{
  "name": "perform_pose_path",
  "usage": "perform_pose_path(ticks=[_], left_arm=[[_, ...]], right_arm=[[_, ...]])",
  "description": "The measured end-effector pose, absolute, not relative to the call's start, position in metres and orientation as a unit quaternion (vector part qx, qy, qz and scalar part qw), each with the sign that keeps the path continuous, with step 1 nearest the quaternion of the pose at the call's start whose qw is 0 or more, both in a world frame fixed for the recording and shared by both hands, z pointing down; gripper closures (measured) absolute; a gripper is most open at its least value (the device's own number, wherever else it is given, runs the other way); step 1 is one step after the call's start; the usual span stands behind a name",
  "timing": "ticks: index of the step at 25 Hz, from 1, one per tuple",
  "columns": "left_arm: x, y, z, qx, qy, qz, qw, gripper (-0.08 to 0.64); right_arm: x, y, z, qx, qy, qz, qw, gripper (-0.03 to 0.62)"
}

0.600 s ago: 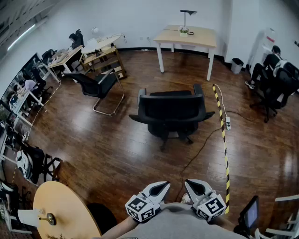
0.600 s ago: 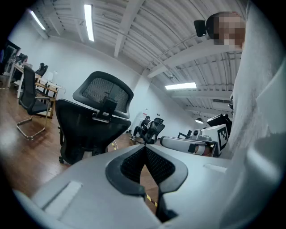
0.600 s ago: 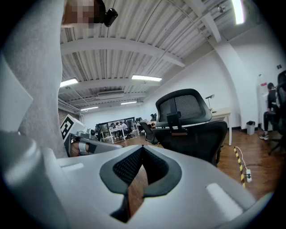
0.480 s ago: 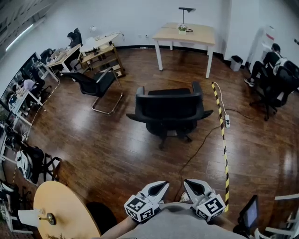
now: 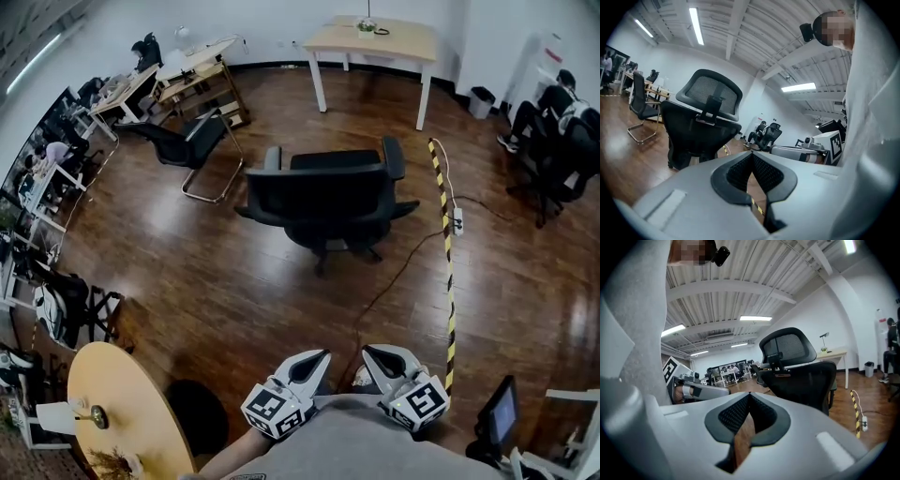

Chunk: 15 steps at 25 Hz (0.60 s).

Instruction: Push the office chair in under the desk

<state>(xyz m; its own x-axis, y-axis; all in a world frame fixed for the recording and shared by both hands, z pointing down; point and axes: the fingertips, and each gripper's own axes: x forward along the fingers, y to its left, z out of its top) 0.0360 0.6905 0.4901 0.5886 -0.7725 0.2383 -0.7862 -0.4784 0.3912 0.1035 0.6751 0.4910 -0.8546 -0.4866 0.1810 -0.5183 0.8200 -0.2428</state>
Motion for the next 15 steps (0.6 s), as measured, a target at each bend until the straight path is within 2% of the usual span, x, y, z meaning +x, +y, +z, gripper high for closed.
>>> perform_pose_path(ticks=[7, 15], left_arm=[[0.020, 0.652, 0.465, 0.853, -0.484, -0.010, 0.195, 0.554], [-0.034, 0.586, 0.470, 0.864, -0.463, -0.021, 0.199, 0.554]], right_arm=[[0.096, 0.635, 0.470, 0.254, -0.960, 0.108, 0.047, 0.588], [0.057, 0.577, 0.482, 0.301, -0.945, 0.108, 0.068, 0.588]])
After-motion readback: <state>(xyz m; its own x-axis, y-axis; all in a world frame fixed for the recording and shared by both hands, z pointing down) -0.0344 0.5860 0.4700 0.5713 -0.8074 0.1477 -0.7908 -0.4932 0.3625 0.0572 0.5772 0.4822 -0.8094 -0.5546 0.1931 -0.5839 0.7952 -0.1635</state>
